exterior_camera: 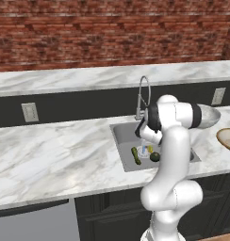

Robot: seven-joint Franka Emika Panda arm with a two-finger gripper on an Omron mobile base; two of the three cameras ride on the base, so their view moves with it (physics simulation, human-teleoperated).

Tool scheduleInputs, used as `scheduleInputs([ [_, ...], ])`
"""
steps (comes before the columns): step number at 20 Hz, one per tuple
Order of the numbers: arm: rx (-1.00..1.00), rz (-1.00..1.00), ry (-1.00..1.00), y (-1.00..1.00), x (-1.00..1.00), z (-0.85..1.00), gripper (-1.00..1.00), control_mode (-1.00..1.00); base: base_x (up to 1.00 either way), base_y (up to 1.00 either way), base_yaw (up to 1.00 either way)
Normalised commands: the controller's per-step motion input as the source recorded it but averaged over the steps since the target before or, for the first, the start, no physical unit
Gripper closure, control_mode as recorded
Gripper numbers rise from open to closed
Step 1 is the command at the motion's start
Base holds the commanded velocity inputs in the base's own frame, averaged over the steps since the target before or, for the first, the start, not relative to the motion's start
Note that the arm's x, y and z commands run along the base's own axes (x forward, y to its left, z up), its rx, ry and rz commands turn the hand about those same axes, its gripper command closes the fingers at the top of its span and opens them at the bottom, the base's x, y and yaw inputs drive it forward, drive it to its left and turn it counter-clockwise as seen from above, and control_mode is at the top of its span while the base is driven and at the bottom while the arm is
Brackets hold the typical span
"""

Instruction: Pick the squashs from the sink and place them in one bowl. Place the lemon wedge in the other bowl. Then turn off the sink faucet.

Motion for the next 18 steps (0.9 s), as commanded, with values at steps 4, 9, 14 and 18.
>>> scheduleInputs([
  [4, 0.00, -0.01, 0.00, 0.00, 0.24, -0.32, -1.00, -1.00, 0.00, 0.00, 0.00],
  [9, 0.00, -0.01, 0.00, 0.00, 0.25, -0.25, -1.00, -1.00, 0.00, 0.00, 0.00],
  [14, 0.00, -0.02, 0.00, 0.00, 0.16, -0.22, -1.00, -1.00, 0.00, 0.00, 0.00],
  [18, 0.00, -0.03, 0.00, -0.01, 0.05, -0.25, -1.00, -1.00, 0.00, 0.00, 0.00],
])
